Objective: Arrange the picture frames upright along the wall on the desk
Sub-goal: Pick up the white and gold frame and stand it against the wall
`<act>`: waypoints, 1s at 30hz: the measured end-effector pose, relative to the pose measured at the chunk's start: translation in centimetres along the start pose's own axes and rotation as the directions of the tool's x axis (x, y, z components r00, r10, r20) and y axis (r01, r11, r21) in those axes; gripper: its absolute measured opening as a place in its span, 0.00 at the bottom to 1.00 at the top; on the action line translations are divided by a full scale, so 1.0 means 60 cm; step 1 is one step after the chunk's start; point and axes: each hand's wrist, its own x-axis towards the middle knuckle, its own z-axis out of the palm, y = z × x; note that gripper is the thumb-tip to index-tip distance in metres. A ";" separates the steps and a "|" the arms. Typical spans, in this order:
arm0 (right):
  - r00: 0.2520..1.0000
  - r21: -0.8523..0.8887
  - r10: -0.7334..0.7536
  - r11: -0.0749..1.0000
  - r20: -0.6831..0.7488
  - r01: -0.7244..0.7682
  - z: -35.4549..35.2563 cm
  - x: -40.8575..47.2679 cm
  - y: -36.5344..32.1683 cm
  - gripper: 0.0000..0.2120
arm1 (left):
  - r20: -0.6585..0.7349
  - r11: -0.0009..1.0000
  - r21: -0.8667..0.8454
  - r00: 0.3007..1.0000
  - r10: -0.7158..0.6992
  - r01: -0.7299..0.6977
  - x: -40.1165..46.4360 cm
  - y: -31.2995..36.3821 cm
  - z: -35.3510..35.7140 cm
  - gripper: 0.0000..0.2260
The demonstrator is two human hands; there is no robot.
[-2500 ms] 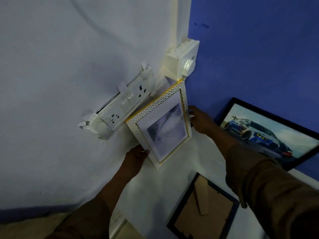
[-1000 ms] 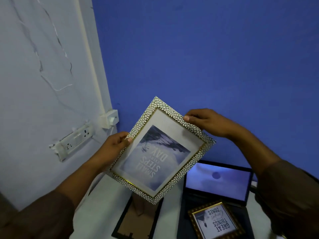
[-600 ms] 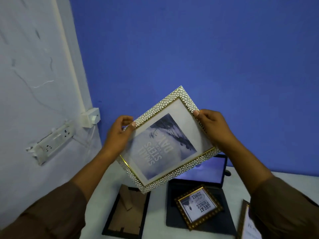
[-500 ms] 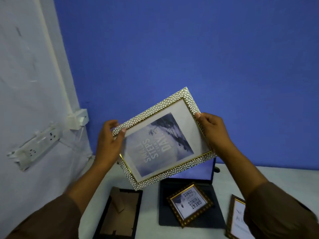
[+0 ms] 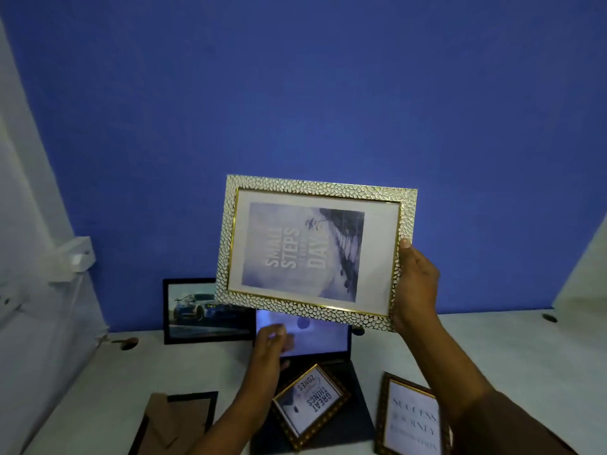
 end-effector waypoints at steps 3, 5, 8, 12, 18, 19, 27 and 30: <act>0.998 0.068 0.059 0.996 -0.010 -0.058 -0.046 0.020 -0.001 0.17 | -0.059 0.978 -0.157 0.990 0.130 -0.138 -0.002 0.052 0.080 0.08; 0.995 0.134 0.095 0.986 0.001 -0.094 -0.077 0.036 0.000 0.15 | -0.119 0.962 -0.207 0.980 0.158 -0.180 0.003 0.076 0.118 0.10; 0.986 0.259 0.164 0.951 0.036 -0.168 -0.131 0.072 -0.003 0.13 | -0.147 0.936 -0.242 0.963 0.226 -0.256 0.006 0.097 0.185 0.12; 0.945 0.419 0.298 0.847 0.137 -0.328 -0.204 0.140 -0.006 0.24 | -0.130 0.891 -0.345 0.955 0.267 -0.296 0.014 0.116 0.259 0.12; 0.943 0.334 0.285 0.884 0.170 -0.327 -0.319 0.223 0.005 0.17 | -0.073 0.923 -0.234 0.952 0.296 -0.305 0.042 0.120 0.322 0.11; 0.948 0.284 0.270 0.908 0.167 -0.308 -0.336 0.238 0.008 0.13 | -0.065 0.925 -0.238 0.955 0.288 -0.295 0.051 0.120 0.329 0.12; 0.904 -0.364 0.329 0.905 0.273 -0.219 -0.402 0.314 0.030 0.17 | -0.005 0.949 -0.250 0.981 0.196 -0.191 0.159 0.096 0.398 0.10; 0.900 -0.440 0.373 0.864 0.228 -0.246 -0.398 0.336 0.047 0.17 | 0.032 0.967 -0.174 0.980 0.196 -0.187 0.195 0.074 0.438 0.10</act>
